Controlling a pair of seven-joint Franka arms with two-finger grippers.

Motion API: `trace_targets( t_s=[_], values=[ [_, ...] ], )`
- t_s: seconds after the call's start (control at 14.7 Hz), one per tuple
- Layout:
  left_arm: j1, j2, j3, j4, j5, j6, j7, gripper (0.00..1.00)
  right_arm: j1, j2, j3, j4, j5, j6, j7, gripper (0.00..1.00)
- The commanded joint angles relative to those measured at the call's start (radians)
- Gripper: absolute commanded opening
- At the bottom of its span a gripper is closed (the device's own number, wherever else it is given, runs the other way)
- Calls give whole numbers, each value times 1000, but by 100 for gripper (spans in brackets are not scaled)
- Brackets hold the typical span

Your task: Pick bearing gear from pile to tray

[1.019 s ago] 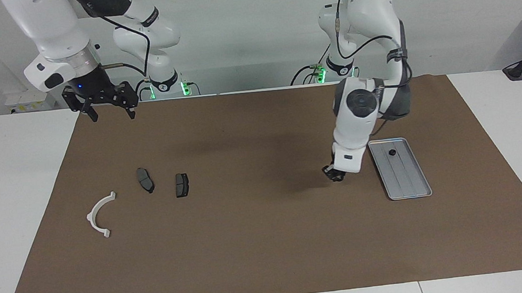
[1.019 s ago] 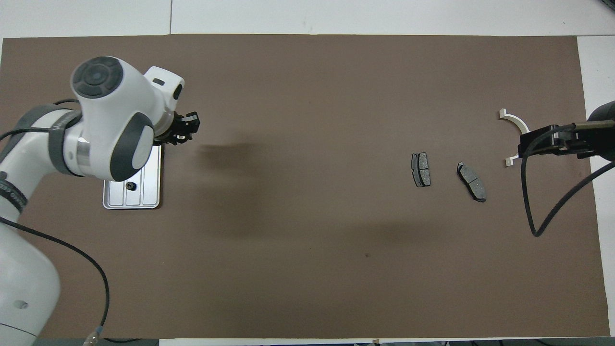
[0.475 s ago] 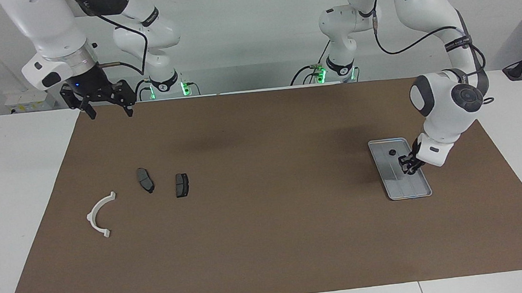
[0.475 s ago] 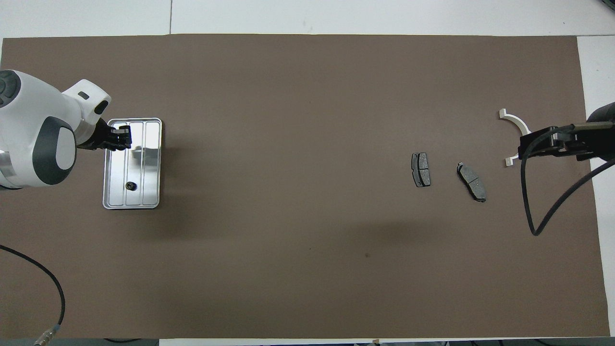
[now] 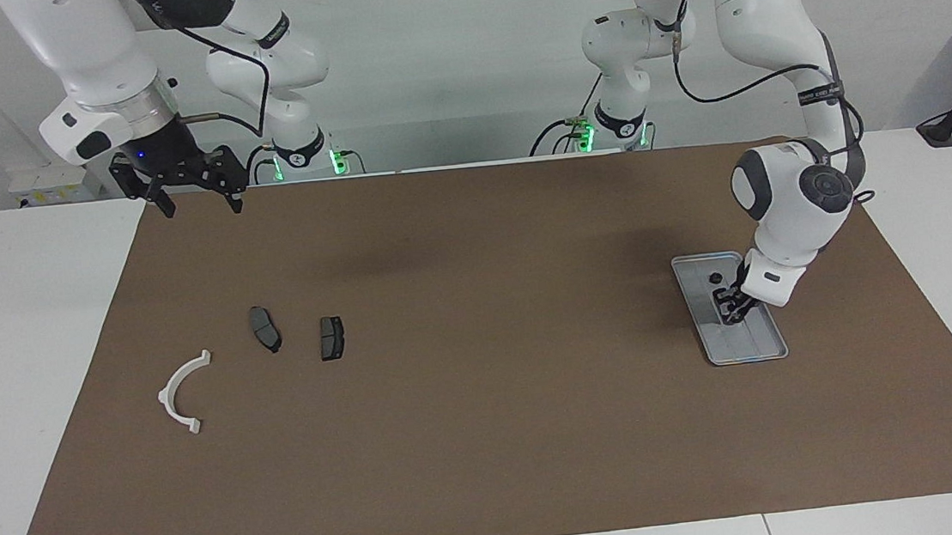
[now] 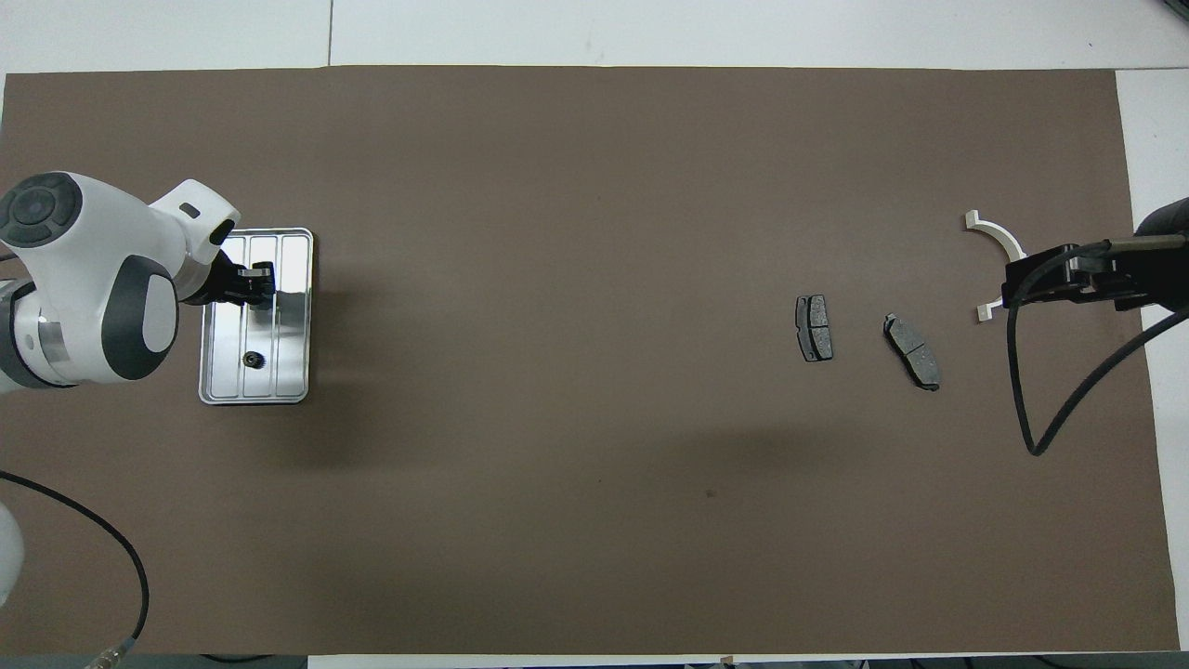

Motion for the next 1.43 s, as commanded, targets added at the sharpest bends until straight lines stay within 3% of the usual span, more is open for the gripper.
trace_targets(
  t_s=[0.0, 0.48, 0.75, 1.09, 1.36],
  values=[
    [3, -39, -1, -29, 2, 7, -3, 100, -7, -13, 3, -11, 0, 11, -24, 100],
    [17, -181, 1, 41, -1, -211, 0, 100, -13, -13, 0, 0, -1, 23, -23, 100],
    [13, -181, 1, 49, -61, -191, -6, 100, -11, -13, 1, -2, -1, 23, -23, 100],
    [16, -289, 1, 190, -65, -525, -2, 100, -13, -13, 1, 0, -1, 24, -23, 100],
    [11, -402, 4, 193, -68, -642, 0, 100, -13, -13, 1, 0, -1, 24, -23, 100]
  ],
)
